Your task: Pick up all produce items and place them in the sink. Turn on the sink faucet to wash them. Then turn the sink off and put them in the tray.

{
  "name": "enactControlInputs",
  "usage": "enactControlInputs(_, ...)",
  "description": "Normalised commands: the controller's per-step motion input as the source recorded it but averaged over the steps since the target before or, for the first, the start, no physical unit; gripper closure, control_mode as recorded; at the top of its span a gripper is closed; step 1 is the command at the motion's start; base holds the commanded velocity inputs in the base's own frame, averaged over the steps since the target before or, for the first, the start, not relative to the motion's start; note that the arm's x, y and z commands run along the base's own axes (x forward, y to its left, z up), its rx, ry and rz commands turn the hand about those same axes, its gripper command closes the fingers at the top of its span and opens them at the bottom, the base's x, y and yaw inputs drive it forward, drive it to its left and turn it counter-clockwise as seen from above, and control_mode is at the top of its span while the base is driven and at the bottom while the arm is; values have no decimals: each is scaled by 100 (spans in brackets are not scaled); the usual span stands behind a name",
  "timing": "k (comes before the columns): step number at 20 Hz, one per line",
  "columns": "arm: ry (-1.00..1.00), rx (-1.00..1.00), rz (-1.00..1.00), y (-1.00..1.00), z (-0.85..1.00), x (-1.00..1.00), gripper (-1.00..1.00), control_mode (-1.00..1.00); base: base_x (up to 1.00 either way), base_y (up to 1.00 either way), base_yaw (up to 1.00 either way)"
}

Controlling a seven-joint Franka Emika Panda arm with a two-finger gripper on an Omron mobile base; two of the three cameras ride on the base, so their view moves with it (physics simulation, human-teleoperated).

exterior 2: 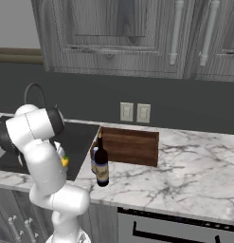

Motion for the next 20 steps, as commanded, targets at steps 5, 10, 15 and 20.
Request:
enactControlInputs(5,0,-1,0,1,-22,10,-100,-100,0,0,0)
enactControlInputs(10,0,0,0,2,-16,1,-100,-100,0,0,0)
enactControlInputs(15,0,0,0,0,-7,0,-100,-100,0,0,0)
enactControlInputs(20,0,0,0,0,-1,5,-100,-100,0,0,0)
